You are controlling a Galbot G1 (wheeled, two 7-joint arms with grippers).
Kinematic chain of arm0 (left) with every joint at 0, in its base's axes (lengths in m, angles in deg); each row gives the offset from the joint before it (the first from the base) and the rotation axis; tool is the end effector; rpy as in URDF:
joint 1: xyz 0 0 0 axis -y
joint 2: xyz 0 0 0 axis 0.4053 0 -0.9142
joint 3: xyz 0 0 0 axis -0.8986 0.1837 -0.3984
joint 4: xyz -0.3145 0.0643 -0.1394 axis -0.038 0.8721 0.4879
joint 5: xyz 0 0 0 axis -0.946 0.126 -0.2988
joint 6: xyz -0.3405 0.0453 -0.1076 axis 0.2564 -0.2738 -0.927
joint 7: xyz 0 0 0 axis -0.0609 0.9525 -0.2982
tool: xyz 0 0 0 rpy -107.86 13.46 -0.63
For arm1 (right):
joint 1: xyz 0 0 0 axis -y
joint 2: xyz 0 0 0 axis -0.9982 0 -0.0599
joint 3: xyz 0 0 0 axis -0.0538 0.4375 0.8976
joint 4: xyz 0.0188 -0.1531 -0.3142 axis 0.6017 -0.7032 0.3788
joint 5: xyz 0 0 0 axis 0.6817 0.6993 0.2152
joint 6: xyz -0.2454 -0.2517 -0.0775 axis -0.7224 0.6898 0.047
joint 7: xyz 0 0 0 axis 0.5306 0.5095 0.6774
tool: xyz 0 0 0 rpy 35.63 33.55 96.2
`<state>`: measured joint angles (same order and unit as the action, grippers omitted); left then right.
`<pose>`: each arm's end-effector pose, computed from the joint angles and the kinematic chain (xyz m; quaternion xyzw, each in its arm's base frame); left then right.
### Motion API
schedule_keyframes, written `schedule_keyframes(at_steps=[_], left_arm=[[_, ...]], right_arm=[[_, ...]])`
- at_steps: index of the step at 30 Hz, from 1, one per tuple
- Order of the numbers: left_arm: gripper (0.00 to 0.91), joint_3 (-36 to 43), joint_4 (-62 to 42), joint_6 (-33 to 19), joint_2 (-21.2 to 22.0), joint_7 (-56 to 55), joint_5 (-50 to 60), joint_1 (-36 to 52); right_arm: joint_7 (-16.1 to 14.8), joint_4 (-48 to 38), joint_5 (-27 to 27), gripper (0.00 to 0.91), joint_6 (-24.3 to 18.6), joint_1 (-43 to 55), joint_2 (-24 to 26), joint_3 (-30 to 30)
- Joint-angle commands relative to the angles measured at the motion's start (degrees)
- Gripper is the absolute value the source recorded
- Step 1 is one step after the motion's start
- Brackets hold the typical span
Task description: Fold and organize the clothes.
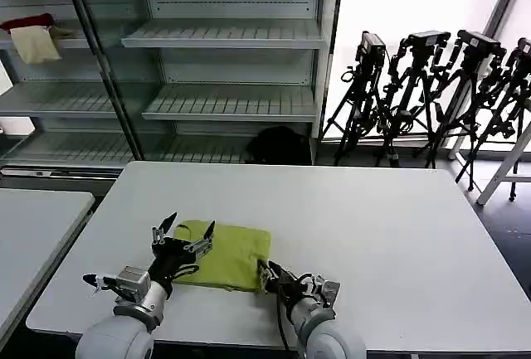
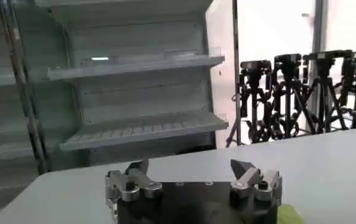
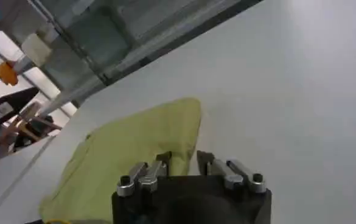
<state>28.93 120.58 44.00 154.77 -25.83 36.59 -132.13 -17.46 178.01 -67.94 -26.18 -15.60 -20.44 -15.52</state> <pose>0.2306 0.0259 -0.2100 -0.0915 -0.9907 -0.0484 0.0878 0.2487 0.1078 -0.2644 0.1679 -0.9123 -0.2426 0.2840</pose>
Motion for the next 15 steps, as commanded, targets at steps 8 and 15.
schedule_keyframes(at_steps=[8, 15], left_arm=[[0.907, -1.0, 1.0, -0.3, 0.5, -1.2, -0.5, -1.4], [0.907, -0.7, 0.9, -1.1, 0.5, -0.9, -0.1, -1.5]], right_arm=[[0.4, -0.3, -0.4, 0.000, 0.0, 0.5, -0.8, -0.7], [-0.1, 4.6, -2.7, 0.000, 0.0, 0.1, 3.0, -7.1]])
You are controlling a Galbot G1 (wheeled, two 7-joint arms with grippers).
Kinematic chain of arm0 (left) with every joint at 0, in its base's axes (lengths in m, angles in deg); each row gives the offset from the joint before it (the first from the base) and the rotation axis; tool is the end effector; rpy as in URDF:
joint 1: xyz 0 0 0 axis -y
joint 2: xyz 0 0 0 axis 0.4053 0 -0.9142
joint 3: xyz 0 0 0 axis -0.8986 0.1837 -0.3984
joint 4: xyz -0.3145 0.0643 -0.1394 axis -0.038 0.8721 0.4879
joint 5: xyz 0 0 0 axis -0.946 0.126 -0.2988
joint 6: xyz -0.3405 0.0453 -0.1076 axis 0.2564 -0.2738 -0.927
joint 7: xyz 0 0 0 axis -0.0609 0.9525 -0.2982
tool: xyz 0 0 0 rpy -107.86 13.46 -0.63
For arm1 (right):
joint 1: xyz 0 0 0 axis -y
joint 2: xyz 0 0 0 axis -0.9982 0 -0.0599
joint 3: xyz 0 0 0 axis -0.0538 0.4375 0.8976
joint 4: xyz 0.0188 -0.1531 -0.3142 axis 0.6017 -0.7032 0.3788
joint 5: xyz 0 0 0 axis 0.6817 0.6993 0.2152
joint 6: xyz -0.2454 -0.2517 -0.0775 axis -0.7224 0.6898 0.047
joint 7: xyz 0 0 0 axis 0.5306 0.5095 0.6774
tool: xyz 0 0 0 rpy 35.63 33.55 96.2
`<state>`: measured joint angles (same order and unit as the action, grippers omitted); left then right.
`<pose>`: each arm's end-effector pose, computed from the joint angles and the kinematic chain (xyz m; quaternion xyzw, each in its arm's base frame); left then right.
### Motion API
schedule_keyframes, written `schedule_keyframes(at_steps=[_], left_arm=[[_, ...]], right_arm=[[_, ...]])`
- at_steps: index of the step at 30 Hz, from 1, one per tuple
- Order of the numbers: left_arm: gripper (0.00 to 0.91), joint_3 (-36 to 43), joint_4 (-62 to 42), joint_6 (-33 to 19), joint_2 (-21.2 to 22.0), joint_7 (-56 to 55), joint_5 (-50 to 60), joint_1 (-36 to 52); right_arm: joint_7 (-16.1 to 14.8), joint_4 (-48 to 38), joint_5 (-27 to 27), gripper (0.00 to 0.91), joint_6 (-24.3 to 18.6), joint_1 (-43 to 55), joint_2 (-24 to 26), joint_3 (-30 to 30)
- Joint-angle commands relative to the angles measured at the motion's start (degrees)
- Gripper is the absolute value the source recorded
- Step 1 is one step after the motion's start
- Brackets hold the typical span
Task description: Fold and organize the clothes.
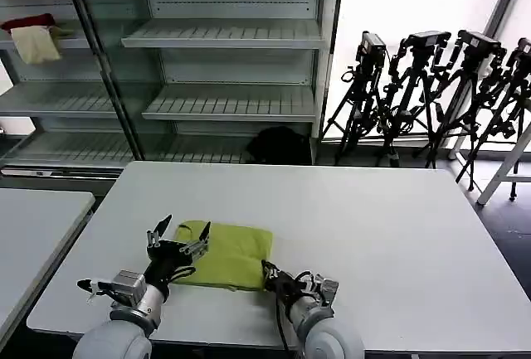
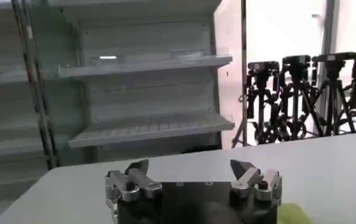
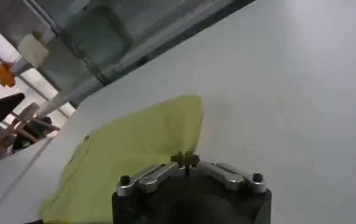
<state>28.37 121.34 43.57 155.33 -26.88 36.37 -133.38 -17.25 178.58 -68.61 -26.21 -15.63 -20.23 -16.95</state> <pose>0.2246 0.0264 -0.2101 -0.0793 -0.9921 -0.0428 0.0869 0.2509 0.0994 -0.2613 0.1582 -0.9146 -0.2472 0.2782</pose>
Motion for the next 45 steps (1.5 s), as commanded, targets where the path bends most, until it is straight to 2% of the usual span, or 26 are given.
schedule_keyframes(at_steps=[1, 9, 18, 19, 20, 22, 32, 36, 37, 39, 40, 41, 42, 44, 45], left_arm=[[0.907, 0.0, 0.0, -0.9, -0.1, 0.2, 0.3, -0.2], [0.907, 1.1, -1.1, -1.1, 0.6, 0.3, 0.8, 0.0], [0.907, 1.6, -1.4, -1.1, 0.9, 0.2, 1.1, 0.1], [0.907, 1.6, -1.4, -1.1, 0.9, 0.2, 1.2, 0.1], [0.907, 1.6, -1.4, -1.1, 0.8, 0.2, 1.2, 0.1], [0.907, 1.5, -1.2, -1.0, 0.8, 0.3, 1.0, 0.1], [0.907, 1.5, -0.8, -1.0, 0.7, 1.5, 0.7, 0.4], [0.907, 0.9, -1.5, -1.1, 0.6, 1.4, 0.5, 0.9], [0.907, 0.7, -2.0, -1.2, 0.6, 1.3, 0.1, 1.0], [0.907, -0.1, -2.5, -1.7, 0.5, 1.1, -0.7, 1.1], [0.907, -0.3, -2.9, -1.9, 0.4, 0.9, -0.9, 1.2], [0.907, -0.5, -3.1, -2.2, 0.3, 1.0, -1.2, 1.1], [0.907, -0.7, -3.4, -2.6, 0.2, 1.2, -1.9, 1.1], [0.907, -0.9, -3.8, -3.0, 0.0, 1.6, -2.0, 1.4], [0.907, -1.1, -4.2, -3.4, 0.0, 1.8, -2.4, 1.6]], right_arm=[[-0.6, 4.6, -2.6, 0.000, 0.1, 0.1, 3.8, -7.0], [-2.5, 5.7, -3.9, 0.000, 0.1, -0.9, 9.6, -13.2], [-4.4, 5.5, -1.7, 0.000, 0.0, -3.0, 10.5, -14.0], [-4.3, 5.4, -0.9, 0.816, 0.1, -3.0, 10.4, -13.8], [-5.0, 5.3, -0.5, 0.907, 0.0, -3.0, 10.3, -13.8], [-6.0, 5.4, 1.7, 0.907, 0.0, -3.1, 9.9, -13.8], [-8.3, 7.6, 4.9, 0.907, -0.2, -4.2, 10.1, -15.5], [-13.0, 5.8, 20.3, 0.907, -0.4, -3.1, 7.4, -24.7], [-13.7, 4.1, 26.2, 0.907, -0.6, -2.0, 8.8, -26.4], [-15.0, 1.6, 28.6, 0.907, -2.5, -1.0, 10.8, -30.4], [-17.4, -0.1, 31.2, 0.907, -3.7, -0.6, 12.0, -33.0], [-18.0, -0.9, 31.6, 0.907, -4.3, -0.4, 12.8, -34.3], [-20.4, -2.0, 31.7, 0.907, -5.1, -0.6, 14.5, -36.3], [-23.2, -4.3, 31.9, 0.907, -7.8, -1.1, 16.9, -39.8], [-23.6, -5.0, 31.6, 0.907, -8.1, -1.2, 17.8, -41.1]])
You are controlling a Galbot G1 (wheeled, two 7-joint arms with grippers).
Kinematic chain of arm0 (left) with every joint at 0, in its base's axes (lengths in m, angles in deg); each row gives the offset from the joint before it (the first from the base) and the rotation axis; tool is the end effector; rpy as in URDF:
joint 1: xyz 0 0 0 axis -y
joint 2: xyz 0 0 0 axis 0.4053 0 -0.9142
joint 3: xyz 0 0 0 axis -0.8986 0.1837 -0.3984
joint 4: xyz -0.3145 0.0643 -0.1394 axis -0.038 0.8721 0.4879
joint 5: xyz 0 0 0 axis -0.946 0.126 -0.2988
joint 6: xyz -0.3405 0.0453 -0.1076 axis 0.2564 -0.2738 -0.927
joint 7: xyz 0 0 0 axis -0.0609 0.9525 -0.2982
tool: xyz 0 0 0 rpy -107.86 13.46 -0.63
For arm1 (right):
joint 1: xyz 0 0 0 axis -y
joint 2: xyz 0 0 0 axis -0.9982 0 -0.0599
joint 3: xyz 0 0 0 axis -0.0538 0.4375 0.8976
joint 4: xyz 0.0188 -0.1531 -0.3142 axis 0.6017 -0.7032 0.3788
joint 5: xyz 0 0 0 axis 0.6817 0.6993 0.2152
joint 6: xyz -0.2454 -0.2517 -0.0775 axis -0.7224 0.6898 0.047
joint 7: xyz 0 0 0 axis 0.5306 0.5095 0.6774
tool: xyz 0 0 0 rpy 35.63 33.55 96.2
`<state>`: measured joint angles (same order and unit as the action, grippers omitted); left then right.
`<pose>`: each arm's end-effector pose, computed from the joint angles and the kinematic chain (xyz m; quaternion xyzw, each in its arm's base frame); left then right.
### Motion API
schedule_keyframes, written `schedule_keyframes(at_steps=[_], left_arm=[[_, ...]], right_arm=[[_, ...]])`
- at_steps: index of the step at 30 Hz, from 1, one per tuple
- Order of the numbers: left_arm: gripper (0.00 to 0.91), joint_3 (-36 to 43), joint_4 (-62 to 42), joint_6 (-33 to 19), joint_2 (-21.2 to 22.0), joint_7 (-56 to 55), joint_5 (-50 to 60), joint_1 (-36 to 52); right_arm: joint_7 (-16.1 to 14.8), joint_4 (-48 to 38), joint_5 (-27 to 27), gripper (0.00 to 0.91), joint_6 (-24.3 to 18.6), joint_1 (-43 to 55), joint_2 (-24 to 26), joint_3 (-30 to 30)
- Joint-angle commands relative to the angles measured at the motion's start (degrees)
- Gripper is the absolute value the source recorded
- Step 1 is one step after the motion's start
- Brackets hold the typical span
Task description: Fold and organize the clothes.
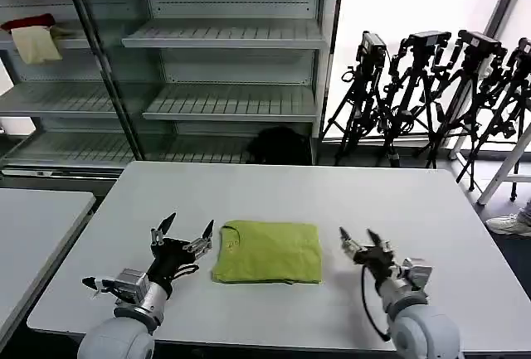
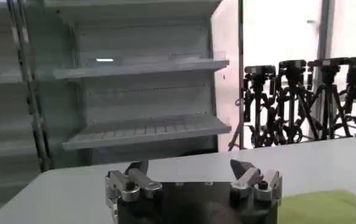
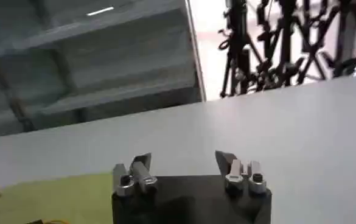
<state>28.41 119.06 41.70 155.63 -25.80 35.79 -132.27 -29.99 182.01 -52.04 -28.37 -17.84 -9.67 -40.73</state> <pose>0.2333 0.0282 -0.2192 -0.0868 -0.9923 -0.0345 0.0811 0.2627 -0.0597 -0.2350 0.0213 -0.9861 -0.0588 0.1540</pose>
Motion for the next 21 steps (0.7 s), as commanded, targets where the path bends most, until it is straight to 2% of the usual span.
schedule_keyframes(at_steps=[1, 5, 8, 12, 21], left_arm=[[0.907, -1.5, -2.1, -1.6, -0.4, 1.0, -2.2, 0.7], [0.907, -2.7, -3.2, -2.5, -0.7, 2.2, -2.3, 1.9], [0.907, -3.3, -3.6, -2.8, -1.2, 2.5, -2.4, 2.4], [0.907, -4.0, -3.9, -2.8, -1.6, 2.6, -2.4, 2.3], [0.907, -6.0, -5.9, -5.8, -2.9, 1.4, -5.3, 1.3]], right_arm=[[-11.0, -9.0, 14.5, 0.907, -6.2, 1.0, 8.1, -18.1], [-12.4, -10.9, 12.7, 0.907, -7.2, 0.1, 10.1, -19.9], [-12.4, -11.1, 10.8, 0.907, -7.7, 0.3, 9.7, -19.9], [-12.7, -10.2, 12.5, 0.907, -9.5, -0.2, 9.6, -18.6], [-12.6, -10.0, 13.5, 0.907, -9.3, 0.8, 9.6, -15.0]])
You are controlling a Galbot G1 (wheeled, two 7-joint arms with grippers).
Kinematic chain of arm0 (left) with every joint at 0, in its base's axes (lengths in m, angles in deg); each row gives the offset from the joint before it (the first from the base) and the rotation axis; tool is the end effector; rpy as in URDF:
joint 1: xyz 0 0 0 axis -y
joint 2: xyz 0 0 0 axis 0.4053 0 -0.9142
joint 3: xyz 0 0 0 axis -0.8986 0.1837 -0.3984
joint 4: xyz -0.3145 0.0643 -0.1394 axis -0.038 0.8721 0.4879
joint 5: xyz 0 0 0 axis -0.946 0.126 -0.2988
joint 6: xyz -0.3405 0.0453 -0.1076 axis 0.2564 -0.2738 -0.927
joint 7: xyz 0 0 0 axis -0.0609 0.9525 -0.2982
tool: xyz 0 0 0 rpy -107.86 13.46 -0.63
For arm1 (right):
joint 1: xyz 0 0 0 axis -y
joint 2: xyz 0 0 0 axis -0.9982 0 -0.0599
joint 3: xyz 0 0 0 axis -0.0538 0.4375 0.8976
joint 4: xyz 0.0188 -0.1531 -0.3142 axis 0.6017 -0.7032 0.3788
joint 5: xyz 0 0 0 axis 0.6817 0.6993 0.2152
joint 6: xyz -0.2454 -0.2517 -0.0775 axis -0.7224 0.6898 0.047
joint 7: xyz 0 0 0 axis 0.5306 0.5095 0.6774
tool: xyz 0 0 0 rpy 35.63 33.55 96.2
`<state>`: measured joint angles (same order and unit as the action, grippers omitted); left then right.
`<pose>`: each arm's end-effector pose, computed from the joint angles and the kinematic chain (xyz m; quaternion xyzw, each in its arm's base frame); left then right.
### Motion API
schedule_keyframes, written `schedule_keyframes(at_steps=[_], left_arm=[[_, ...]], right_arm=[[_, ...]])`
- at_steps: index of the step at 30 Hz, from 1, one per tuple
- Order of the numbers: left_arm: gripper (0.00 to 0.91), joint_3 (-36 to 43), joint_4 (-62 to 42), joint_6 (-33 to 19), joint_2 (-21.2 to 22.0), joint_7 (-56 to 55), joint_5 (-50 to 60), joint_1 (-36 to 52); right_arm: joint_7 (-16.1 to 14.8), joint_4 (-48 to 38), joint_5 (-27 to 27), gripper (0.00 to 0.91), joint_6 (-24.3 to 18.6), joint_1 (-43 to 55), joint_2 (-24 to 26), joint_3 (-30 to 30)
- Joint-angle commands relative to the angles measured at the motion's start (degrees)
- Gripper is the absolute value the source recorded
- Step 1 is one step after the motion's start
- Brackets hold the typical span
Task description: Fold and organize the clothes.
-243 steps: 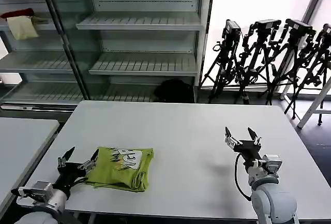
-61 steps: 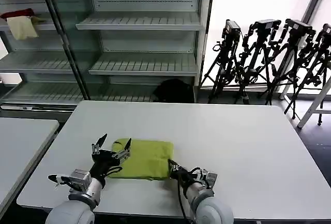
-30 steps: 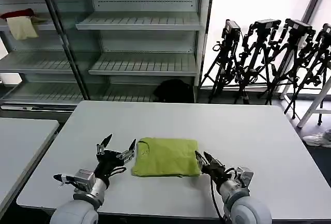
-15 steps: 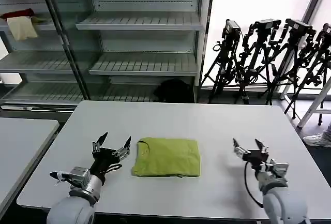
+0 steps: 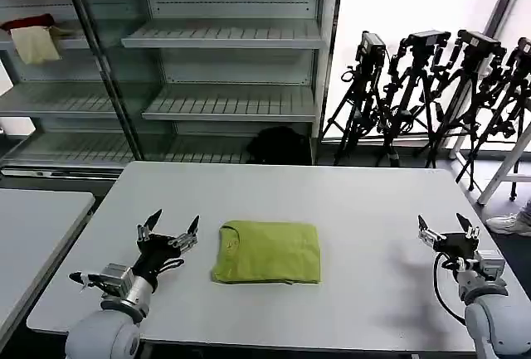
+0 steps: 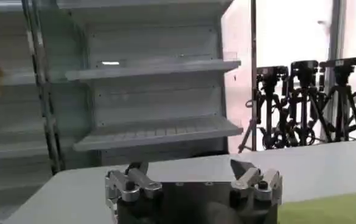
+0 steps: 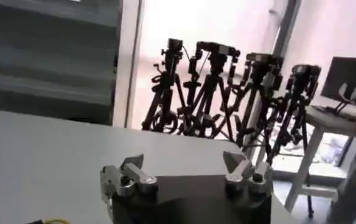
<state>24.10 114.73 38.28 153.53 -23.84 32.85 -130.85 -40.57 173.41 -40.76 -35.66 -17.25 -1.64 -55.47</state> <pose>0.2486 0.0611 -0.2313 -0.0736 -0.9941 -0.0347 0.0712 0.2738 -0.1802 -0.2336 -0.0591 -0.9877 0.0941 0.1103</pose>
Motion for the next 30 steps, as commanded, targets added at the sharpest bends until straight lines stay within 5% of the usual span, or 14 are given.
schedule_keyframes(at_steps=[1, 30], left_arm=[[0.907, -1.9, -1.7, -2.7, -1.0, -0.9, -2.8, -0.2], [0.907, -2.9, -1.1, -7.6, -2.3, -3.0, -3.6, -2.2]], right_arm=[[-2.1, -1.4, 2.3, 0.907, -2.3, 0.1, 1.6, 0.1], [-0.6, 0.7, 2.1, 0.907, -2.7, -1.6, 1.4, 0.8]])
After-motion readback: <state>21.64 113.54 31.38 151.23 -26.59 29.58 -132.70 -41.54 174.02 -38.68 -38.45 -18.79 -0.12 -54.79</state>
